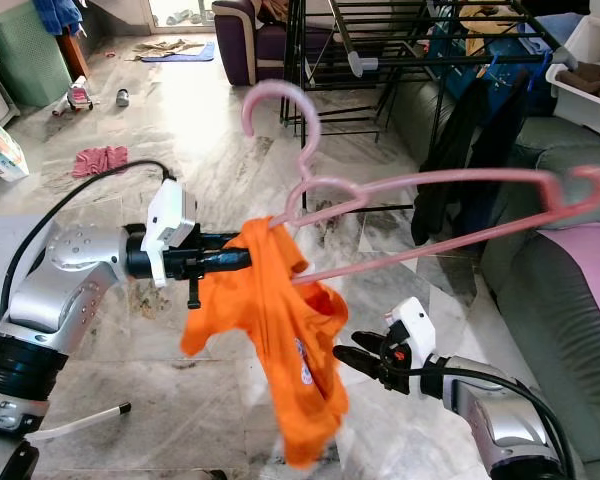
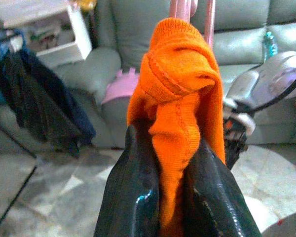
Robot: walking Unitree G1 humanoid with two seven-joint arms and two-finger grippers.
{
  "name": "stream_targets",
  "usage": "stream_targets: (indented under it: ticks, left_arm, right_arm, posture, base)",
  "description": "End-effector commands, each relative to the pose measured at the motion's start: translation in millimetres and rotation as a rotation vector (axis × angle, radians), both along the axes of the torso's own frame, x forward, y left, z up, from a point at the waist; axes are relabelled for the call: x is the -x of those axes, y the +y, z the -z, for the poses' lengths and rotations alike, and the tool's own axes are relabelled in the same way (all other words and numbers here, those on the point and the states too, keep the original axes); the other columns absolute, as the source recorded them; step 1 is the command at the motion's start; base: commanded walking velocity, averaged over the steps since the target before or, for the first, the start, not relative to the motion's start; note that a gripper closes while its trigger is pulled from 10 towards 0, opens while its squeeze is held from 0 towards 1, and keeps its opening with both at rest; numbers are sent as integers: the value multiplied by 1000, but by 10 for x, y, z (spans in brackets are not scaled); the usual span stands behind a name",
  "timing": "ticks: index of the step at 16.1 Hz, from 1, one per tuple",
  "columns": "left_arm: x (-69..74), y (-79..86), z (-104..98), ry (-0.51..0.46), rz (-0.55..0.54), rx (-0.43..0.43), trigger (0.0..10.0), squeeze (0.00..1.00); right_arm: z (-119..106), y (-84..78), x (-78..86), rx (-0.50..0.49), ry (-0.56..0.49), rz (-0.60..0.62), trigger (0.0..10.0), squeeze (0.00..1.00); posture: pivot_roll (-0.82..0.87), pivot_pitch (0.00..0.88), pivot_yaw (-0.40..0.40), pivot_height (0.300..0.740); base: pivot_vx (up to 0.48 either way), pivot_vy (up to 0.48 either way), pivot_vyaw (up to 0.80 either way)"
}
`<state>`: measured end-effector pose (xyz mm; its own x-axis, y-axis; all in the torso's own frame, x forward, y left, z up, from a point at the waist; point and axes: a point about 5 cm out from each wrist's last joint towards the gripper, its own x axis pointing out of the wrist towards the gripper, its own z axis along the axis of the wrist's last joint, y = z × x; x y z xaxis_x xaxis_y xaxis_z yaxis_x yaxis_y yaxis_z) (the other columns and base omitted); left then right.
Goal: Hang hanger
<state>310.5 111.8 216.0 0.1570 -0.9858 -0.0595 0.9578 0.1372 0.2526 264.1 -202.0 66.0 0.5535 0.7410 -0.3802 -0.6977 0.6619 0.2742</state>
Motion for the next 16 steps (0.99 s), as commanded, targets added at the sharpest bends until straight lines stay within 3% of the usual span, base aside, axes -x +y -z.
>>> stream_targets:
  ticks: [1,5,7,10,12,14,16]
  left_arm:
    - [53,-80,-172,-56,61,22,0,0]
    - [131,-124,-166,-53,104,-5,0,0]
    - [140,-119,-144,-40,103,-7,0,0]
    - [151,-132,-127,-29,102,-6,0,0]
    - [158,-154,-121,-39,108,-14,0,0]
    - [203,-223,-187,-49,130,13,0,0]
    - [245,-268,-196,-56,148,16,0,0]
  right_arm:
    - [-42,3,-56,4,-32,8,10000,1000]
    - [-257,17,-203,-56,-144,24,10000,1000]
    - [-395,-27,-245,-133,-189,49,10000,1000]
    - [-422,-94,-253,-115,-189,51,10000,969]
    - [-380,-67,-213,-95,-178,13,10000,702]
    - [-373,-23,-219,-119,-174,16,10000,506]
    - [-328,3,-223,-115,-165,17,10000,416]
  posture:
    - [46,85,-5,740]
    - [49,85,-3,740]
    - [47,88,-2,740]
    - [41,88,-2,740]
    - [38,89,-2,740]
    - [43,91,-2,740]
    - [41,91,-2,740]
  base:
    - [0,0,0]
    - [0,0,0]
    - [0,0,0]
    - [0,0,0]
    - [0,0,0]
    - [0,0,0]
    - [0,0,0]
